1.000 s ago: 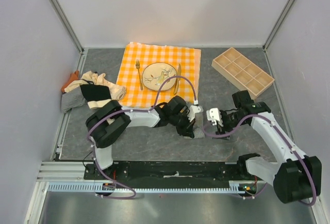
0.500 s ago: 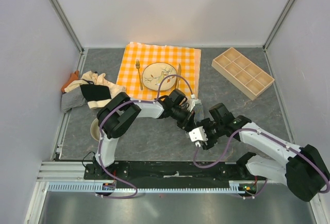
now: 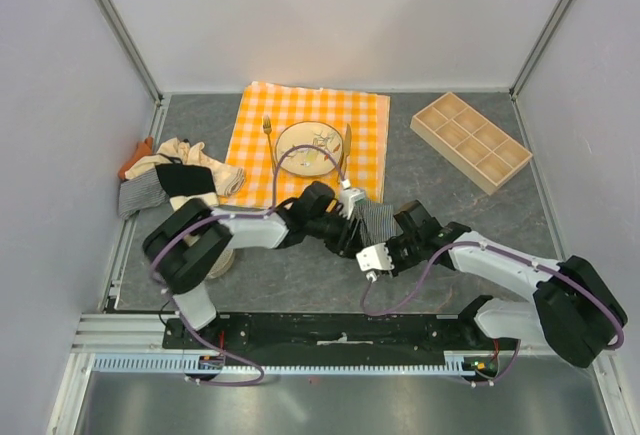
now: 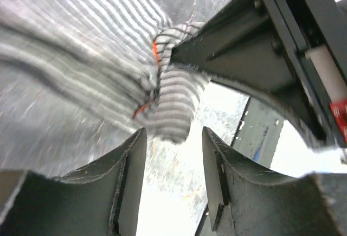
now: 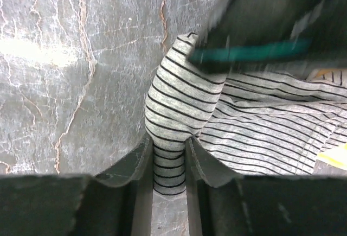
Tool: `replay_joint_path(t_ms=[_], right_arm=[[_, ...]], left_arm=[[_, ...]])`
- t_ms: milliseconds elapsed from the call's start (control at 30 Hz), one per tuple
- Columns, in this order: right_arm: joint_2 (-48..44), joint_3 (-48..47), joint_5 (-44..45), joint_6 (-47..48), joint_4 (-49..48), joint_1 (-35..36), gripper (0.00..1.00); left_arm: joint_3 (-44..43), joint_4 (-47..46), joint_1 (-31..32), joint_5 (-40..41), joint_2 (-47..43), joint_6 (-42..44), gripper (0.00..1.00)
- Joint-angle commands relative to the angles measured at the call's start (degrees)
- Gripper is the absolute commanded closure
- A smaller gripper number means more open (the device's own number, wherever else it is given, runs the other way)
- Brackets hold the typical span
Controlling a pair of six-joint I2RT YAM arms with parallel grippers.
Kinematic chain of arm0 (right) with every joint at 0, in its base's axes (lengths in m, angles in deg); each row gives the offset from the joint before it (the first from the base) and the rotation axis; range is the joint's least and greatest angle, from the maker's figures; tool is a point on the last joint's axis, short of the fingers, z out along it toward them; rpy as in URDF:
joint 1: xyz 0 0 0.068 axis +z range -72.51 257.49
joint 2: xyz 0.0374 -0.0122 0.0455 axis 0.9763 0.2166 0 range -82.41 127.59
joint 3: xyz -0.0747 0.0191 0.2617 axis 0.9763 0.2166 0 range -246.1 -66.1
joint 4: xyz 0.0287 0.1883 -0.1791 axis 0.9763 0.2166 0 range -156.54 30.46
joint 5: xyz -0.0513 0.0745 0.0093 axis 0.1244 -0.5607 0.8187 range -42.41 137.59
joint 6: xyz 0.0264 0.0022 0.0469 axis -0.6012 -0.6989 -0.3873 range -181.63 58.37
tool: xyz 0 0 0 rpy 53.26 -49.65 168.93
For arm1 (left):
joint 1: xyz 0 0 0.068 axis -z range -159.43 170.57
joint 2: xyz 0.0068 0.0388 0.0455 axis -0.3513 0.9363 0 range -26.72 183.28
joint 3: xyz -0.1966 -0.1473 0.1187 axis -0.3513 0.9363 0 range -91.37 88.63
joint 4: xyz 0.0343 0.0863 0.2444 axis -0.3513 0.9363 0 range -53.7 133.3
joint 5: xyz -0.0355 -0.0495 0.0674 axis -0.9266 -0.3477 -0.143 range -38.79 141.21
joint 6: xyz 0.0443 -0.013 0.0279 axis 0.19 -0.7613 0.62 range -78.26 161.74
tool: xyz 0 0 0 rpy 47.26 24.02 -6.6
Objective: Roll the underwear
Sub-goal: Roll the underwear to the center of the board.
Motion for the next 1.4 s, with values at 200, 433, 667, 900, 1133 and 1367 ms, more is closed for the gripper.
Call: replay_joint_path(t_ms=[200, 433, 667, 900, 1133, 1367], right_arm=[[11.12, -11.74, -17.68, -1.73, 24.63, -7.18, 0.78], [26.52, -23.08, -25.52, 4.35, 40.91, -12.11, 0.79], [31.45, -24.67, -25.43, 3.99, 40.91, -13.08, 0.75], [32.06, -24.32, -25.08, 3.64, 40.12, -13.26, 0.73], [32.59, -24.14, -24.47, 3.46, 39.86, -13.35, 0.71], [32.24, -24.06, -24.55, 3.72, 39.86, -13.43, 0.70]], left_arm=[[32.00, -33.70, 11.61, 21.04, -25.07, 19.34, 0.45], [33.44, -40.61, 31.59, 42.14, -20.79, 39.93, 0.39], [25.96, -35.88, 34.67, 47.52, -14.81, 52.05, 0.38], [18.93, -31.91, 34.59, 49.54, -6.99, 59.01, 0.38], [14.01, -29.71, 33.80, 52.09, 0.04, 61.04, 0.41], [14.00, -27.87, 32.83, 52.27, 1.28, 59.19, 0.55]])
